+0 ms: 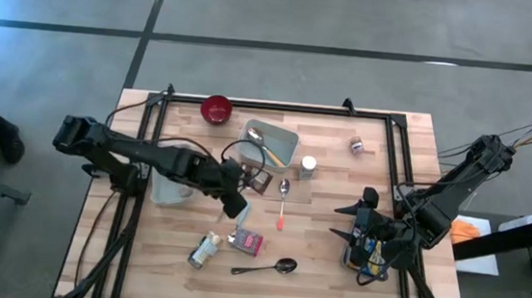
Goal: Pick & Place Food Item
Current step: Put the silver spoon into the right gray bin
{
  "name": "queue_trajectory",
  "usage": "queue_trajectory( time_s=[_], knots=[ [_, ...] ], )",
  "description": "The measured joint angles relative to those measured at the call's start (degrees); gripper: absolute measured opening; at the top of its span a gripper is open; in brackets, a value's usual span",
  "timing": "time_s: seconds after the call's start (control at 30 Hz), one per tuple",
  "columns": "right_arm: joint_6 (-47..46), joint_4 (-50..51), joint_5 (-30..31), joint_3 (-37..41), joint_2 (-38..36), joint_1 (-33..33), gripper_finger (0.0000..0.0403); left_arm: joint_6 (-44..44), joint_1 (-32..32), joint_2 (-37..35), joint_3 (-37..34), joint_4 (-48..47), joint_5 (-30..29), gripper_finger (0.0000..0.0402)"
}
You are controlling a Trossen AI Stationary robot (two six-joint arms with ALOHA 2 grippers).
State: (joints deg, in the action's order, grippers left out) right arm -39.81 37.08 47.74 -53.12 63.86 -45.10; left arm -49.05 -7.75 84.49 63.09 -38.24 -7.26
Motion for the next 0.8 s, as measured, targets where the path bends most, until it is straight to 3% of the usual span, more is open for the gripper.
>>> queue_trajectory(
  time_s=[0.47, 0.8],
  knots=[
    [-0.02, -0.04, 0.10, 0.00, 0.00, 0.00, 0.0241, 2.09, 1.34, 0.00, 0.00, 12.00, 1.26, 0.0000],
    [-0.02, -0.08, 0.12, 0.00, -0.02, 0.00, 0.0242, 5.37, 3.82, 0.00, 0.00, 13.01, 0.80, 0.0000]
  ],
)
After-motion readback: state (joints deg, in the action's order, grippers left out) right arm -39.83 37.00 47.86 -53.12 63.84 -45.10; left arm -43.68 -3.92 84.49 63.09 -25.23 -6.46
